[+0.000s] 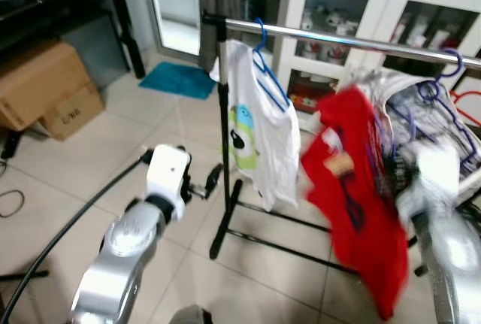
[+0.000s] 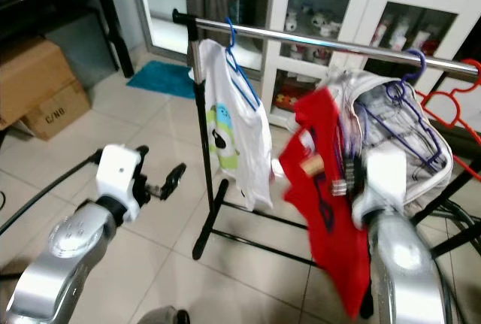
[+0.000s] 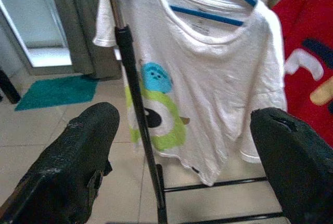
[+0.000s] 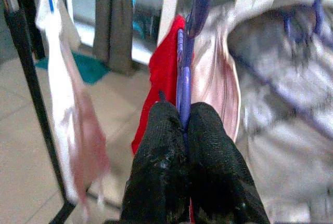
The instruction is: Hang hanger
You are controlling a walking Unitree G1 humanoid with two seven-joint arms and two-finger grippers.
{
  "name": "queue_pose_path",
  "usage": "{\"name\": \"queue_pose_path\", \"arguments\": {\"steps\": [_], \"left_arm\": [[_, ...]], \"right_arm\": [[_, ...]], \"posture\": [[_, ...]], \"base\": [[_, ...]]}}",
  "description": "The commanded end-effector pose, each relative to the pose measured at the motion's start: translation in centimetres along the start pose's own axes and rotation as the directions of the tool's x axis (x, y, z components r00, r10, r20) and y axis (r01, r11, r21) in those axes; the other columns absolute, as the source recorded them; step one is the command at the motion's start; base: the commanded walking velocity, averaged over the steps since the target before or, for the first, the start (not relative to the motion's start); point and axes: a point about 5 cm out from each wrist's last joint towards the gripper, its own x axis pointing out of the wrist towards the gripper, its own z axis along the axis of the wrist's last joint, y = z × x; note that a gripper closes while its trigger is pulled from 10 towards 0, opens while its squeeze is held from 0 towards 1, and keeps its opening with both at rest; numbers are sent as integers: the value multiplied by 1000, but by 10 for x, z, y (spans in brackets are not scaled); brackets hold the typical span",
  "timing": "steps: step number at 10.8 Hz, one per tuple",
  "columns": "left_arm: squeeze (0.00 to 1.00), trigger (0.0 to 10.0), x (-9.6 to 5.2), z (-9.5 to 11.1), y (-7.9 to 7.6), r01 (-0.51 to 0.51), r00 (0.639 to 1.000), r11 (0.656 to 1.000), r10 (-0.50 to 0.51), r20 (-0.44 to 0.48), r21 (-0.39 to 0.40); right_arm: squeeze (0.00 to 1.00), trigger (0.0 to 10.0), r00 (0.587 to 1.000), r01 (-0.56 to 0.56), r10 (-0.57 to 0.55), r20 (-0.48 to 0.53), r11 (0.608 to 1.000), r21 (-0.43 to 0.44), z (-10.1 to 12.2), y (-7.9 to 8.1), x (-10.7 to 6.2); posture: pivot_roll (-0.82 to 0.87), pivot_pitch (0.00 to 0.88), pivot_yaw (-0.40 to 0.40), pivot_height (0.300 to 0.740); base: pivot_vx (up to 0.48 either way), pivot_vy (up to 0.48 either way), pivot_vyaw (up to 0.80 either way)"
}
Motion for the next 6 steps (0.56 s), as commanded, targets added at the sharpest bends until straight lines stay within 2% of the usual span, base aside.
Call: {"name": "queue_pose_path", "arguments": {"steps": [1, 2, 3, 4, 5, 6], "left_arm": [[0, 10000, 3, 4, -5, 47, 999, 999, -47, 21, 10], [0, 10000, 10, 6, -9, 104, 994, 995, -105, 22, 8], [0, 10000, 24, 9, -21, 213, 977, 977, -213, 23, -16], [1000, 10000, 36, 12, -37, 411, 912, 910, -411, 16, -62], [1000, 10000, 36, 20, -45, 527, 849, 845, -528, 12, -94], [1000, 10000, 40, 23, -45, 550, 834, 831, -552, 2, -81]], "right_arm": [[0, 0, 1000, -4, 4, -3, 1000, -16, 2, 2, -5], [0, 0, 1000, -6, 5, -28, 1000, -16, -1, -1, -12], [0, 0, 999, -31, 31, -34, 999, -13, 5, -8, -17], [0, 0, 992, -127, 127, -20, 991, -51, 18, -2, -19], [0, 0, 979, -204, 205, 20, 977, -57, 25, 7, -17], [0, 0, 972, -230, 233, 7, 965, -126, 23, 12, -16]], "posture": [[-8, 0, 63, 740], [-31, 0, 85, 740], [-79, 0, 115, 740], [-84, 0, 96, 740], [-82, 0, 87, 740], [-85, 0, 73, 740]], "base": [[0, 0, 0], [0, 0, 0], [0, 0, 0], [0, 0, 0], [0, 0, 0], [0, 0, 0]]}}
